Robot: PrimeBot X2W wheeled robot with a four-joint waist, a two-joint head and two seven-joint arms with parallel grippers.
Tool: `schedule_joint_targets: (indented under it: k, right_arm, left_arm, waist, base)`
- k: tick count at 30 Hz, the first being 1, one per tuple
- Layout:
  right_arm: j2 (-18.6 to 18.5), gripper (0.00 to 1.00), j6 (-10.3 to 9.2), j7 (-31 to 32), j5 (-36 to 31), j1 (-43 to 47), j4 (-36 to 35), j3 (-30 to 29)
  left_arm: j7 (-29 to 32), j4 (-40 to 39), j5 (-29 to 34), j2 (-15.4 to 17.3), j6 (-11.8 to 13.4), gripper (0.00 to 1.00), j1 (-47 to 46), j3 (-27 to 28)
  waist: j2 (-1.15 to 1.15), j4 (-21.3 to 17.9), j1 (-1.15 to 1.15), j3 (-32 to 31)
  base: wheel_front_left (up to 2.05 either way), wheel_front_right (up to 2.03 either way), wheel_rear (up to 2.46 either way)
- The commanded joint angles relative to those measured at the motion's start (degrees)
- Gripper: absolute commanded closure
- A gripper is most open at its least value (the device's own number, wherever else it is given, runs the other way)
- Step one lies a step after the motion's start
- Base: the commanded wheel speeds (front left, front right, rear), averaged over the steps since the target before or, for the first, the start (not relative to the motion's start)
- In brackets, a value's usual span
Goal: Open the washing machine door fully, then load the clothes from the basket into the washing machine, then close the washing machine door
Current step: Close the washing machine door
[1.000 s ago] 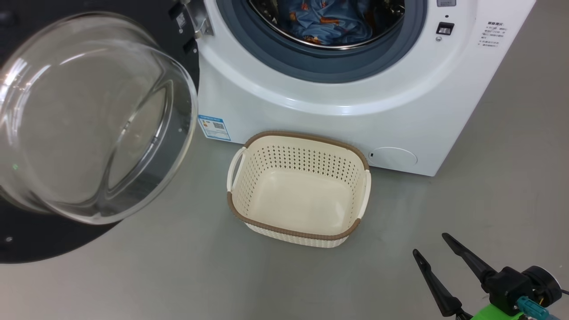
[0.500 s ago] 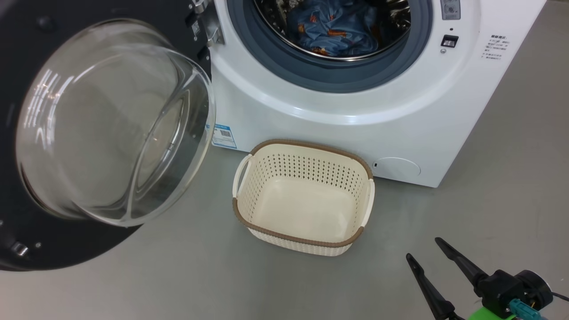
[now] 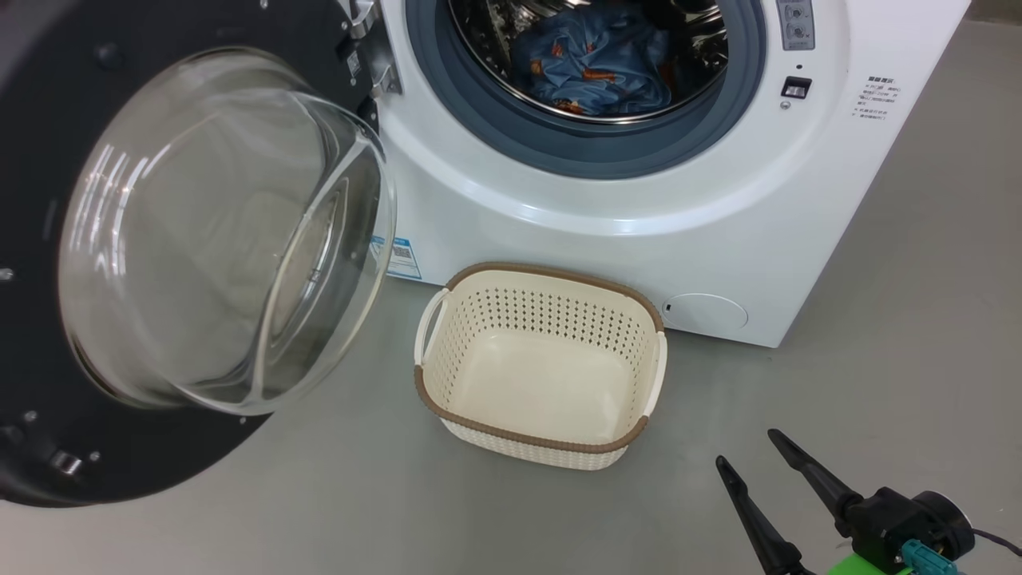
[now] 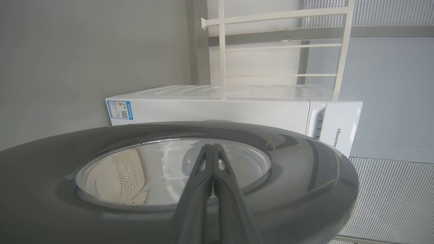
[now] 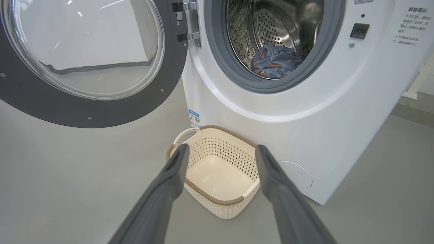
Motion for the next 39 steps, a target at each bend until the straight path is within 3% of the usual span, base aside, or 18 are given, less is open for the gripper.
schedule_joint_targets:
  k: [1,15,39]
  right_arm:
    - [-0.19,0.00,0.09,-0.27,-0.29,-0.12,-1.07,0.84]
    - [2.19,0.00,0.09,-0.27,-0.45,-1.16,-0.90,0.34]
    - [5.26,0.00,0.09,-0.27,-0.69,-1.47,-0.46,-0.33]
  left_arm:
    - [1.60,-2.85,-0.99,1.57,0.75,1.00,1.06,0.32]
    - [5.60,-16.38,-1.21,-3.87,6.70,1.00,6.34,-1.46]
    - [12.49,-32.45,-0.66,-7.93,12.55,1.00,13.21,-5.95]
  waist:
    - [0.00,0.03,0.00,-0.13]
    - [0.00,0.73,0.00,-0.34]
    - [0.00,-2.55,0.00,-1.79]
  base:
    - [0.00,0.00,0.00]
    - [0.00,0.00,0.00]
    - [0.00,0.00,0.00]
